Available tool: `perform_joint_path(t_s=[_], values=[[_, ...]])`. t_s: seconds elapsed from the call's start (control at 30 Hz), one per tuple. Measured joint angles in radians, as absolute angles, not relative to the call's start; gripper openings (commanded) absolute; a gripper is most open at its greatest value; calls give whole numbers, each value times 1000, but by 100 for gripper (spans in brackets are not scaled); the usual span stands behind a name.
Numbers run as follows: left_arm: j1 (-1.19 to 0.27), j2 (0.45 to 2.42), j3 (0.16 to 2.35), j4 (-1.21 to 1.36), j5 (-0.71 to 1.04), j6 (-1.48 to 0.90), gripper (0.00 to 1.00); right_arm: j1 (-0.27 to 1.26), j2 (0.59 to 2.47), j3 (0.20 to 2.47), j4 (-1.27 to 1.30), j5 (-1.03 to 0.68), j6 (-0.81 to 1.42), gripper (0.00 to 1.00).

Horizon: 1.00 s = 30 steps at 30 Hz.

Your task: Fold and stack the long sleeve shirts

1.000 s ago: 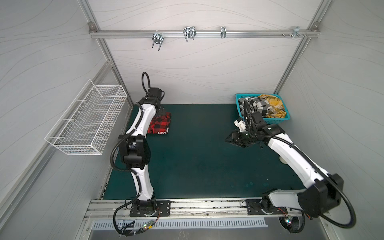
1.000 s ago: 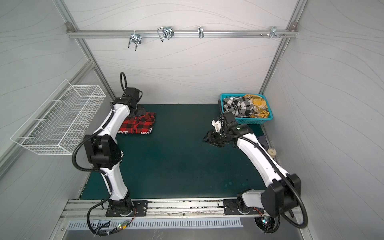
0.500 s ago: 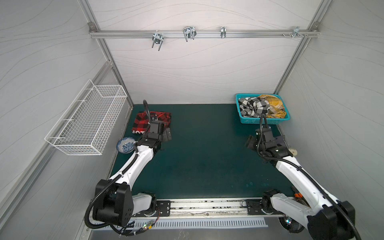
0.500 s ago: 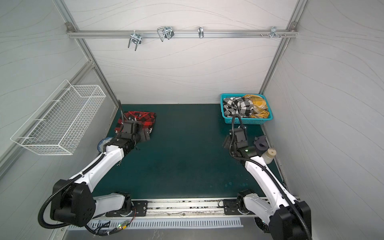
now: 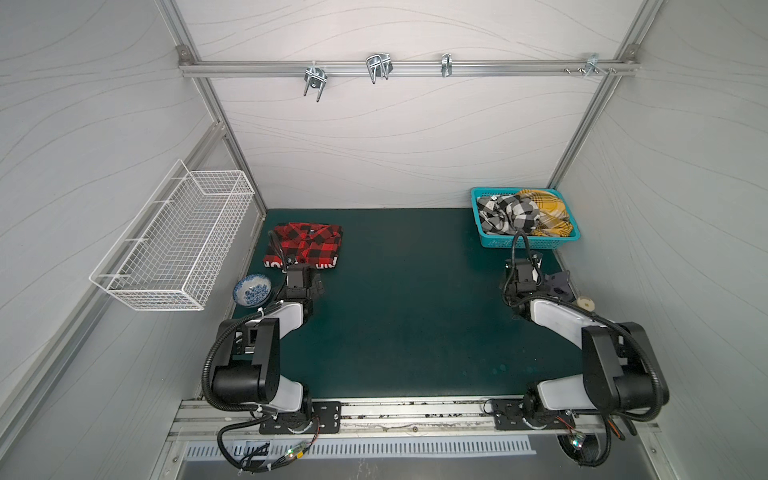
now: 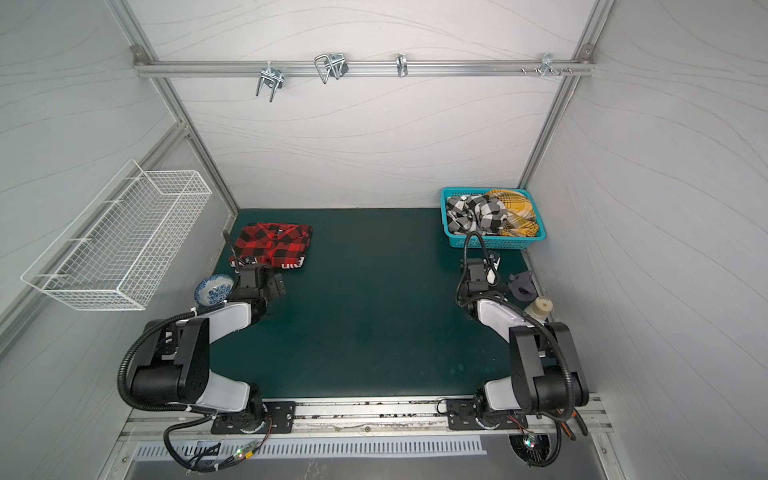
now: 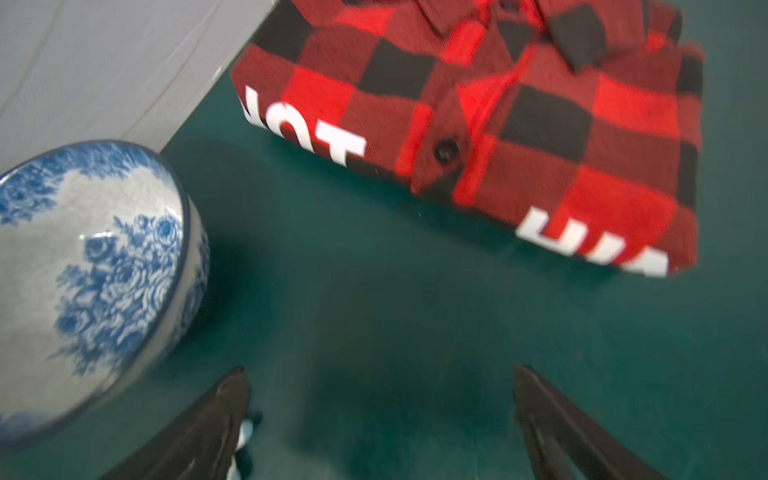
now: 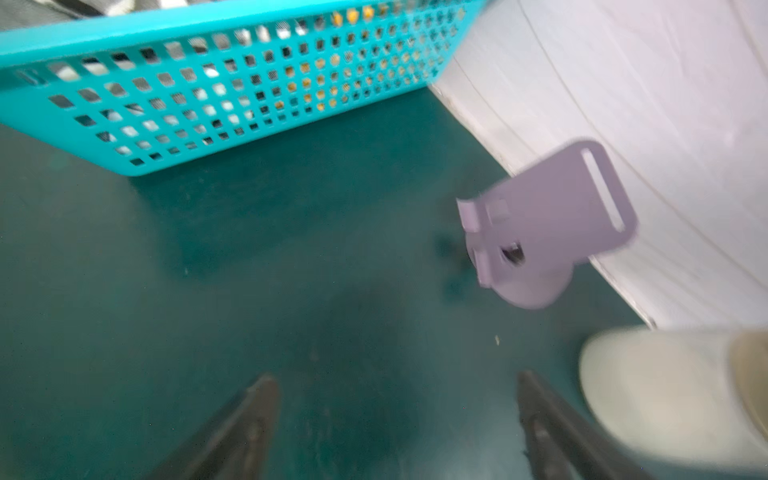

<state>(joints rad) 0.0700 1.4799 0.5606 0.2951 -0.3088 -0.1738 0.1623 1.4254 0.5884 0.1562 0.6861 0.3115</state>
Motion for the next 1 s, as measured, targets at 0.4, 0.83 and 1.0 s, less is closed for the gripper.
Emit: perform_joint_path(t_s=[0.4, 0.83, 1.0], values=[[64, 1544, 450, 658, -62, -78, 100, 81, 1574, 426, 694, 162, 84, 99], [17, 1549, 422, 750, -109, -53, 100, 120, 1573, 427, 766, 167, 44, 99], [17, 1549, 422, 762, -119, -52, 100, 120, 1573, 427, 770, 171, 40, 99]])
